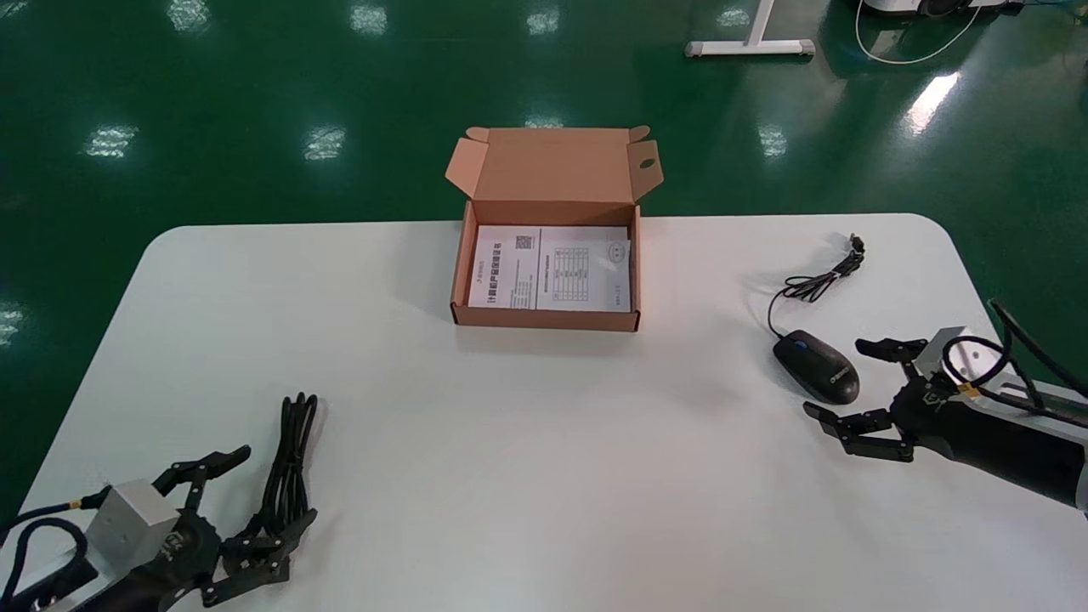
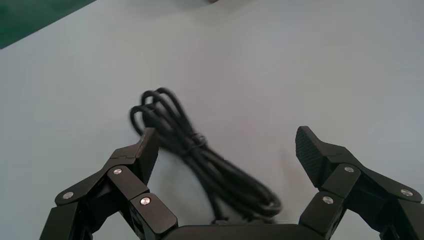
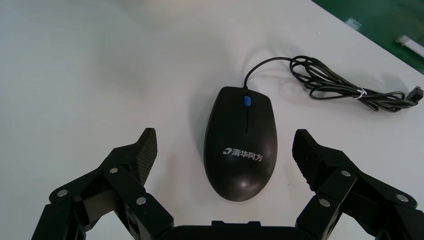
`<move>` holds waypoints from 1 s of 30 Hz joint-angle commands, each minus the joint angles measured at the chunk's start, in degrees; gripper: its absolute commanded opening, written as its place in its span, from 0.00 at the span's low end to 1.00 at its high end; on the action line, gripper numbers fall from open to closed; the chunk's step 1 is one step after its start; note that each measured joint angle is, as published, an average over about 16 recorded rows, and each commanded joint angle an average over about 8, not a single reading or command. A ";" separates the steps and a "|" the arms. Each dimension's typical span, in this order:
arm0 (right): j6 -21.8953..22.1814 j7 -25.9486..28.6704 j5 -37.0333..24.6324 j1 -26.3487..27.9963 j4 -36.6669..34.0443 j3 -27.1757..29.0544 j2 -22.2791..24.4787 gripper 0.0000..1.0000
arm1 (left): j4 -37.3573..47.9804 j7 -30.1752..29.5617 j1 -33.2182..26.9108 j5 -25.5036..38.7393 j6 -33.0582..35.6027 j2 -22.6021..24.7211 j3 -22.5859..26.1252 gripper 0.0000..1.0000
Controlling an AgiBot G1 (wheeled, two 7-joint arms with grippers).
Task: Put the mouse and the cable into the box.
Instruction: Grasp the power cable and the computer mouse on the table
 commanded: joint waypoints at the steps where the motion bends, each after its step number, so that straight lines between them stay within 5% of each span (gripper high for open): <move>1: 0.03 -0.83 -0.04 0.52 -1.63 0.00 -0.53 1.00 | -0.02 0.80 1.18 -0.52 -0.53 0.41 -1.05 1.00; 30: 0.48 -8.48 -1.87 9.50 -19.06 -0.92 -6.86 1.00 | -0.03 3.33 5.31 -0.68 -3.56 4.64 -2.08 1.00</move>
